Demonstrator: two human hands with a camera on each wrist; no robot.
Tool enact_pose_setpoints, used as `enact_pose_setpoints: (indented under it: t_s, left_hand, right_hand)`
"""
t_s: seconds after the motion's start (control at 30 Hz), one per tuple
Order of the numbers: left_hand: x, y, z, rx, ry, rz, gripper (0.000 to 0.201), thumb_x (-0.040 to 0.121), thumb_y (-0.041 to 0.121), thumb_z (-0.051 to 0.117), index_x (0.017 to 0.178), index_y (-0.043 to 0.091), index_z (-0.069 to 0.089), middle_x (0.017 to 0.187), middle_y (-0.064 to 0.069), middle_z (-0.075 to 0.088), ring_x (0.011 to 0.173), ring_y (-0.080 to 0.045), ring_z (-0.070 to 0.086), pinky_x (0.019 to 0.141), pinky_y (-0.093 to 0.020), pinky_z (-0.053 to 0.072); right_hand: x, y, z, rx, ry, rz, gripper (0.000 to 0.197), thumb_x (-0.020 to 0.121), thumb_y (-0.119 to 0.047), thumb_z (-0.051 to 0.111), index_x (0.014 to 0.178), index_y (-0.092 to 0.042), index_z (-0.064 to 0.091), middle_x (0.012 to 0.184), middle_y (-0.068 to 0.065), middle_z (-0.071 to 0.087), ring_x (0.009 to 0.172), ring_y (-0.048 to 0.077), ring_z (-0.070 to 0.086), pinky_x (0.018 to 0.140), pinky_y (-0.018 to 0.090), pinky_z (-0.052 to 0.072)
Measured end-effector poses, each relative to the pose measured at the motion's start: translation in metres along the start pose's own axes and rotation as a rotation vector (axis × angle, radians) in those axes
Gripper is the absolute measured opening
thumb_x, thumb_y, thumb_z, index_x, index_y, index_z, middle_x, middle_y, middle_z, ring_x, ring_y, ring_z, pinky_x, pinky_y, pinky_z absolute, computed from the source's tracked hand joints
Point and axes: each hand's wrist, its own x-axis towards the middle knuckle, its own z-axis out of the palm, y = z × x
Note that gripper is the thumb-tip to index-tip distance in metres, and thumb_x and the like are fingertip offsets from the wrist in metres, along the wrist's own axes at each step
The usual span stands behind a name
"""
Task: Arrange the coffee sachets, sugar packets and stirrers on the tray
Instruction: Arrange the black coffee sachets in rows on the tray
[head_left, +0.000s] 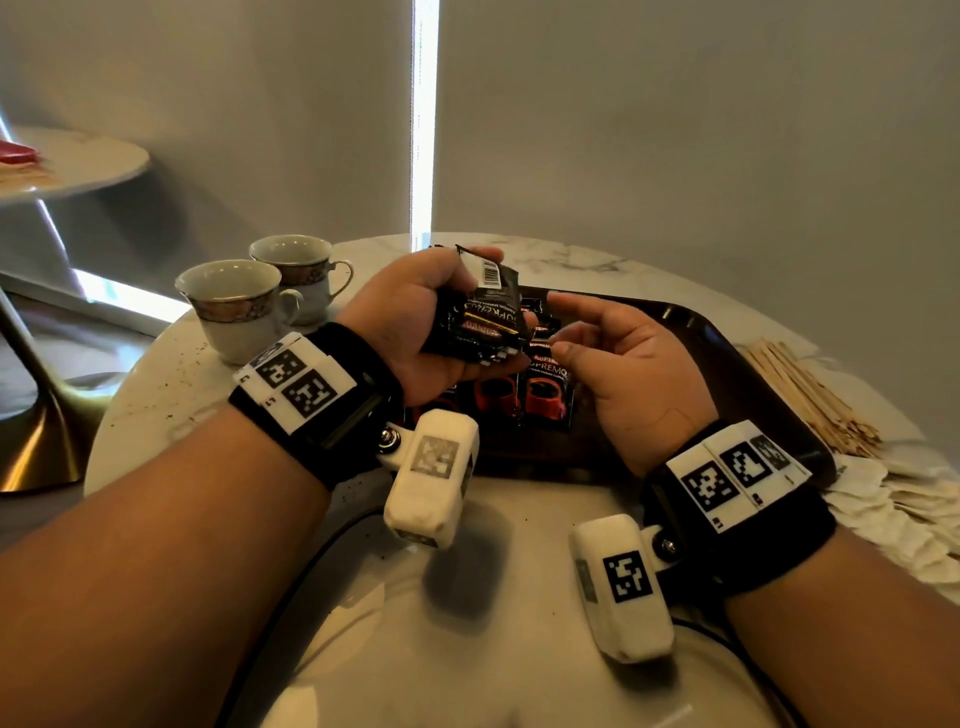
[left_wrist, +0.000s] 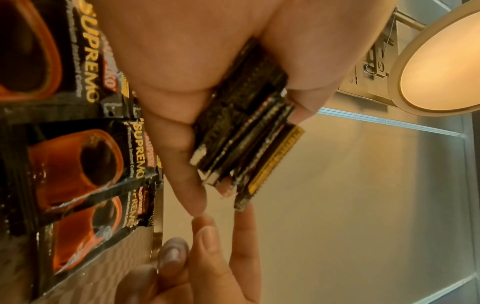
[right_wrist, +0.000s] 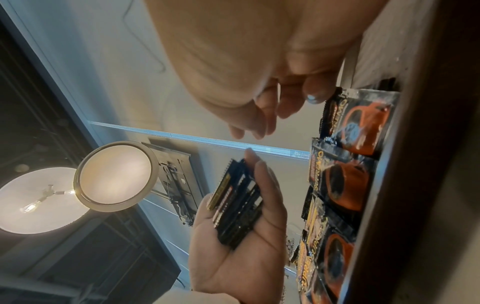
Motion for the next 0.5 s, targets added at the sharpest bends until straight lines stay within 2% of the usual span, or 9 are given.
enact_pose_setpoints:
  t_s: [0.1, 0.2, 0.23, 0.27, 0.33, 0.37, 0.4, 0.43, 0.5]
  left_hand:
    - [0.0003, 0.0, 0.0001, -0.001, -0.004, -0.007, 0.048, 0.093, 0.008, 0.04, 0.137, 0.014, 0.057, 0.128, -0.027, 0.063, 0.095, -0.039, 0.071, 0.073, -0.052, 0.059]
    - [-0.0011, -0.0001, 0.0002, 0.024, -0.018, -0.047, 0.041, 0.096, 0.01, 0.043, 0.133, 0.014, 0.058, 0.125, -0.024, 0.065, 0.093, -0.038, 0.071, 0.071, -0.048, 0.06]
    - [-0.0017, -0.0004, 0.0002, 0.031, -0.021, -0.067, 0.042, 0.096, 0.01, 0.045, 0.136, 0.013, 0.056, 0.124, -0.024, 0.065, 0.091, -0.036, 0.072, 0.07, -0.046, 0.06]
    - [-0.0027, -0.0007, 0.0001, 0.038, -0.024, -0.083, 0.045, 0.095, 0.01, 0.047, 0.139, 0.013, 0.054, 0.121, -0.023, 0.066, 0.088, -0.034, 0.072, 0.068, -0.044, 0.06]
    - [-0.0044, -0.0014, 0.0005, 0.065, -0.028, -0.113, 0.048, 0.093, 0.01, 0.05, 0.141, 0.009, 0.05, 0.113, -0.022, 0.066, 0.082, -0.03, 0.072, 0.067, -0.042, 0.06]
    - [-0.0051, -0.0015, 0.0013, 0.081, -0.027, -0.125, 0.046, 0.093, 0.011, 0.051, 0.139, 0.006, 0.049, 0.108, -0.02, 0.068, 0.08, -0.029, 0.072, 0.066, -0.041, 0.06]
    - [-0.0062, -0.0012, 0.0023, 0.096, -0.026, -0.132, 0.041, 0.094, 0.011, 0.051, 0.135, 0.004, 0.05, 0.103, -0.019, 0.069, 0.079, -0.028, 0.072, 0.067, -0.041, 0.061]
    - [-0.0068, -0.0011, 0.0031, 0.109, -0.025, -0.134, 0.036, 0.095, 0.011, 0.05, 0.131, 0.003, 0.051, 0.099, -0.018, 0.069, 0.079, -0.028, 0.072, 0.067, -0.04, 0.061]
    - [-0.0072, -0.001, 0.0037, 0.119, -0.02, -0.137, 0.034, 0.097, 0.012, 0.05, 0.129, 0.001, 0.051, 0.104, -0.02, 0.068, 0.083, -0.03, 0.072, 0.068, -0.039, 0.061]
  right_hand:
    - [0.0007, 0.001, -0.001, 0.004, -0.014, -0.023, 0.049, 0.091, -0.001, 0.066, 0.117, -0.041, 0.066, 0.083, -0.017, 0.066, 0.075, 0.003, 0.06, 0.075, 0.018, 0.051]
    - [-0.003, -0.004, -0.0006, 0.055, -0.022, -0.045, 0.052, 0.09, 0.004, 0.065, 0.118, -0.04, 0.063, 0.078, -0.018, 0.065, 0.066, -0.002, 0.055, 0.069, 0.013, 0.05]
    - [-0.0037, -0.0044, -0.0007, 0.041, -0.019, -0.061, 0.052, 0.09, 0.002, 0.066, 0.118, -0.041, 0.062, 0.078, -0.015, 0.066, 0.067, 0.0, 0.055, 0.072, 0.018, 0.054]
    - [-0.0039, -0.0043, -0.0006, 0.018, -0.016, -0.078, 0.051, 0.09, 0.0, 0.067, 0.117, -0.044, 0.063, 0.08, -0.007, 0.066, 0.069, 0.005, 0.055, 0.076, 0.028, 0.057]
    - [-0.0039, -0.0044, -0.0004, -0.018, -0.019, -0.099, 0.049, 0.09, -0.008, 0.069, 0.112, -0.051, 0.066, 0.086, 0.018, 0.061, 0.074, 0.018, 0.053, 0.085, 0.052, 0.054]
    - [-0.0038, -0.0038, -0.0001, -0.031, -0.028, -0.114, 0.047, 0.089, -0.011, 0.07, 0.109, -0.053, 0.068, 0.084, 0.021, 0.059, 0.074, 0.021, 0.053, 0.086, 0.057, 0.053]
    - [-0.0039, -0.0039, -0.0001, -0.043, -0.033, -0.13, 0.045, 0.089, -0.012, 0.071, 0.105, -0.054, 0.07, 0.08, 0.015, 0.059, 0.074, 0.02, 0.054, 0.084, 0.056, 0.053]
    - [-0.0041, -0.0048, 0.0, -0.053, -0.041, -0.148, 0.044, 0.088, -0.011, 0.072, 0.101, -0.053, 0.071, 0.08, 0.006, 0.059, 0.073, 0.015, 0.055, 0.082, 0.051, 0.055]
    - [-0.0054, -0.0074, -0.0011, -0.042, -0.08, -0.175, 0.046, 0.086, -0.005, 0.073, 0.099, -0.049, 0.069, 0.09, -0.008, 0.059, 0.074, 0.0, 0.058, 0.073, 0.028, 0.056]
